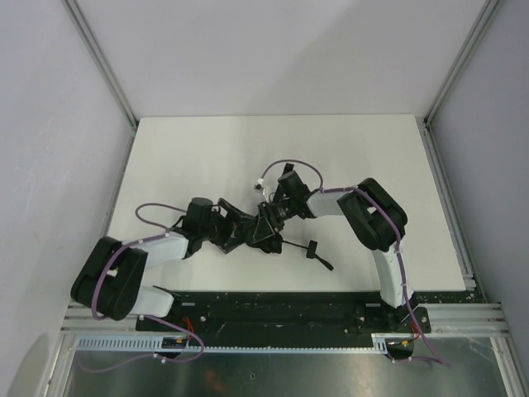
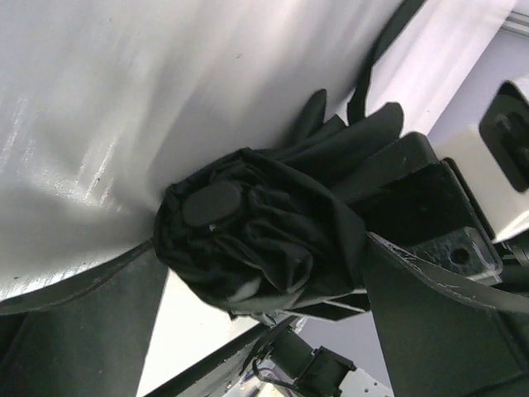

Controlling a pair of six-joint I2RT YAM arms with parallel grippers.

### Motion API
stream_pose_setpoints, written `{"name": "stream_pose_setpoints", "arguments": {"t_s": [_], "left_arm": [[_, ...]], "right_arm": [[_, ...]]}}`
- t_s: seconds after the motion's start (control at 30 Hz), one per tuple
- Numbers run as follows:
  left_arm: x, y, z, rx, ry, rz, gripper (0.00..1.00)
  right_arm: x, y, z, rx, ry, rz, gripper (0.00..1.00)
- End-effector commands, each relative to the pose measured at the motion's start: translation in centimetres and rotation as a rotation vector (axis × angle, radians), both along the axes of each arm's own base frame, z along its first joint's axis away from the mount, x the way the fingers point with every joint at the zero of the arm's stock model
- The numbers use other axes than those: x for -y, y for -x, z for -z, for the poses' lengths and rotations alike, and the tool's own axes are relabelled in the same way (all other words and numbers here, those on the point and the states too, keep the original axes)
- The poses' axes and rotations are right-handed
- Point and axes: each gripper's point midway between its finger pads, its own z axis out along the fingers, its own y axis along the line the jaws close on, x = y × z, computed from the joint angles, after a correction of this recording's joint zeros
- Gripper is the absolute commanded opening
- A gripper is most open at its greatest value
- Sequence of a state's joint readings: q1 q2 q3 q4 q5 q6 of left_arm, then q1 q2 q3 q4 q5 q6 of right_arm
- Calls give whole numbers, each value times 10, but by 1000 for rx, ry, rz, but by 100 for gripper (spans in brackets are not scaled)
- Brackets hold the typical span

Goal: Put away the umbrella

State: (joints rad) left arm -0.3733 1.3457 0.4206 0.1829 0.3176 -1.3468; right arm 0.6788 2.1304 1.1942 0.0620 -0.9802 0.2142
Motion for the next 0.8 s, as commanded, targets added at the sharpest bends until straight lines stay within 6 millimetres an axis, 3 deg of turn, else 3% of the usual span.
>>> {"name": "stream_pose_setpoints", "arguments": {"t_s": [0.0, 0.17, 0.27, 0.37, 0.6, 0.7, 0.77], "left_arm": [[12, -4, 10, -46, 15, -26, 99], [7, 27, 51, -180, -48, -58, 94], [1, 30, 66, -199, -97, -65, 78], [-2, 23, 67, -155, -137, -53, 50], [-9, 13, 60, -69, -181, -64, 6], [-9, 15, 61, -73, -180, -56, 1], [-11, 19, 62, -80, -182, -57, 0]], "right_arm": [[55, 52, 84, -257, 329, 40, 0], [45, 45, 68, -256, 262, 40, 0], [38, 44, 58, -233, 218, 25, 0], [33, 45, 50, -203, 190, -1, 0], [24, 47, 39, -67, 184, -45, 0], [19, 34, 30, 51, 223, 2, 0], [17, 21, 17, 169, 258, 52, 8]]}}
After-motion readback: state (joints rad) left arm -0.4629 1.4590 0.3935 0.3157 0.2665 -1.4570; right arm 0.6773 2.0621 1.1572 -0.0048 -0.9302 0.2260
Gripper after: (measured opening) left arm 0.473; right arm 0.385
